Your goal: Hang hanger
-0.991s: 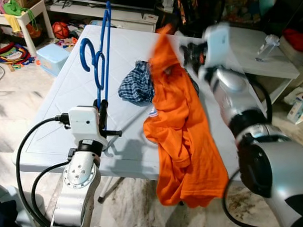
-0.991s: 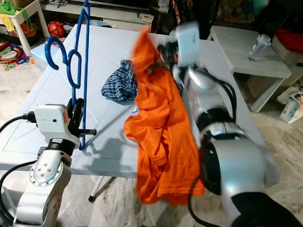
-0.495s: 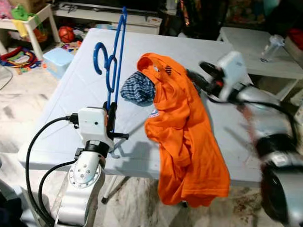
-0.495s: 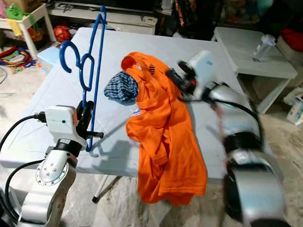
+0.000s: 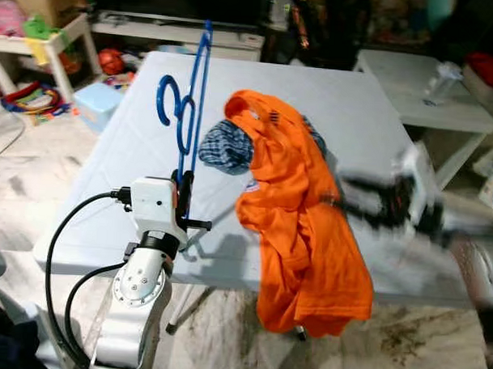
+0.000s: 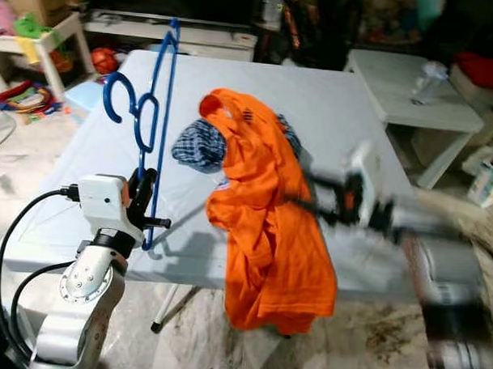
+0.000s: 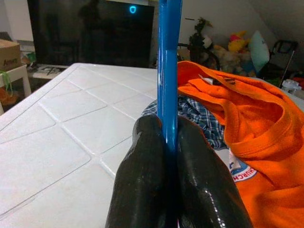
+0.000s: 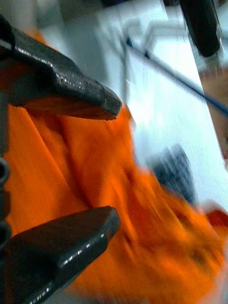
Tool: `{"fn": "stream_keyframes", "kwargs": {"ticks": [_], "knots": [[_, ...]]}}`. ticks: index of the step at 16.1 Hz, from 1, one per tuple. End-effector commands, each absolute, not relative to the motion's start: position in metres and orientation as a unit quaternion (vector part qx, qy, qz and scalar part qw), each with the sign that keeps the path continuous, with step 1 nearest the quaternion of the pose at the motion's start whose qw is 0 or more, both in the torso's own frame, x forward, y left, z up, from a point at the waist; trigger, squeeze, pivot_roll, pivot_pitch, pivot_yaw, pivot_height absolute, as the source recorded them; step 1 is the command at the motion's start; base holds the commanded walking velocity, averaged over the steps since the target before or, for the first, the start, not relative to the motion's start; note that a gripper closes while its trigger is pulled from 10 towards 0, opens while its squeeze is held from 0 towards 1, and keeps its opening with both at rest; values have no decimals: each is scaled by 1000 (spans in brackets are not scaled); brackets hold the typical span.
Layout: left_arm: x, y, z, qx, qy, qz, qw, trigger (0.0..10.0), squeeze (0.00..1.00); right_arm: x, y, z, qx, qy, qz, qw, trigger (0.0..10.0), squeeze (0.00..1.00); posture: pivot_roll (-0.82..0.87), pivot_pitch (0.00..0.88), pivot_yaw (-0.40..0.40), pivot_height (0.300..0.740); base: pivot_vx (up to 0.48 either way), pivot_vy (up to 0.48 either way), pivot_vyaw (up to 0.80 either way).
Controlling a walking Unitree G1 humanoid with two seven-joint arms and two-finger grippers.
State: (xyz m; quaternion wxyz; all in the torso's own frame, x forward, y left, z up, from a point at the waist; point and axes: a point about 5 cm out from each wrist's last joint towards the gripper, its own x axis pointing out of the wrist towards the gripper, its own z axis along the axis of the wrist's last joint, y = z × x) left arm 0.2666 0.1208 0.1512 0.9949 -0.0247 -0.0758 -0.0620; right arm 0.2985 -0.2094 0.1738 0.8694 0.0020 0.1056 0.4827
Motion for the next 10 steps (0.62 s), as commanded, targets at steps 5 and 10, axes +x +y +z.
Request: {"fn": "stream_keyframes", "kwargs": {"ticks": [5, 10], "knots": [[267, 115, 148, -27, -66, -76, 995, 10000, 0, 272, -187, 140, 40, 155, 506, 847, 10000, 1000, 44, 79, -71, 740, 0, 0, 0], [263, 117, 143, -23, -56, -78, 995, 10000, 0, 274, -162, 124, -34, 134, 450, 882, 10000, 1000, 45, 83, -68, 740, 0, 0, 0]]}}
